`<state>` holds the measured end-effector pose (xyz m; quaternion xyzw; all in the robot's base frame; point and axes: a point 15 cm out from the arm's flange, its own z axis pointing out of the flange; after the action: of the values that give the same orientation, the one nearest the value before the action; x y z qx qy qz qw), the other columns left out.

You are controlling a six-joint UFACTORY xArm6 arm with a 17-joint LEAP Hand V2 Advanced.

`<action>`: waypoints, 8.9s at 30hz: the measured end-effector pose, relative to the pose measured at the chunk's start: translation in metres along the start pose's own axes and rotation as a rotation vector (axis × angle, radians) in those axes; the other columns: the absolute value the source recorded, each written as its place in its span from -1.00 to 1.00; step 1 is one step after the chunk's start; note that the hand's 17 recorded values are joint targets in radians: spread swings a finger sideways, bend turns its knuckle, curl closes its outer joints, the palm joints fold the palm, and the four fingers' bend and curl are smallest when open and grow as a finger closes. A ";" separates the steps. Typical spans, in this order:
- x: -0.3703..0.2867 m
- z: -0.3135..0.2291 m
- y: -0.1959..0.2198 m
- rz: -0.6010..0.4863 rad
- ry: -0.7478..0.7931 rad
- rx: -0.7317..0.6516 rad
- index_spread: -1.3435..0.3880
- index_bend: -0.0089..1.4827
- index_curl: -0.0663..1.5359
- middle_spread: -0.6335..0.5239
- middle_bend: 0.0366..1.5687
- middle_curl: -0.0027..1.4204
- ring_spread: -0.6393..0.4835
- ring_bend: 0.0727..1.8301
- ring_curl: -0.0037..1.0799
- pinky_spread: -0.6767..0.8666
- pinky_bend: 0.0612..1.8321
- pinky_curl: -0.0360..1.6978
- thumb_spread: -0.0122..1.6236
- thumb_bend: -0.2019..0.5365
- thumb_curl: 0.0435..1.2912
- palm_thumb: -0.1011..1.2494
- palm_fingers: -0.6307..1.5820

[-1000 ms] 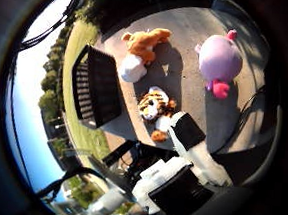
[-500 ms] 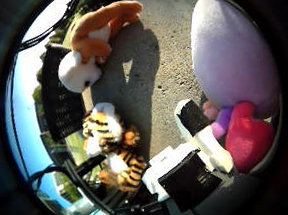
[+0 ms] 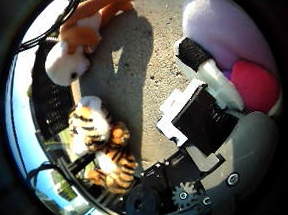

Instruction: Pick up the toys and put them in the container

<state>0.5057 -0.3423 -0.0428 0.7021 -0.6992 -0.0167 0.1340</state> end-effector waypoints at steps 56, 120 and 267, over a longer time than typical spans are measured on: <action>-0.461 -0.288 0.051 -0.489 -0.402 -0.108 0.03 -0.74 -0.53 0.22 -0.88 -0.49 0.67 -0.58 -0.38 0.49 -0.29 -0.42 0.40 -0.53 -0.28 0.31 -0.50; -0.197 0.003 0.096 -0.065 -0.190 -0.130 -0.05 -0.54 -0.69 -0.16 0.33 0.14 0.12 0.39 0.26 0.28 0.44 -0.28 0.32 -0.38 -0.17 0.64 0.57; -0.202 -0.310 0.059 -0.396 -0.298 0.024 -0.61 -0.28 -0.37 -0.33 0.49 0.43 -0.06 0.50 0.56 0.18 0.51 -0.01 0.37 -0.49 -0.01 0.68 0.35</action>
<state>0.5089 -0.0910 0.2354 0.8167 -0.5601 -0.1377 0.0151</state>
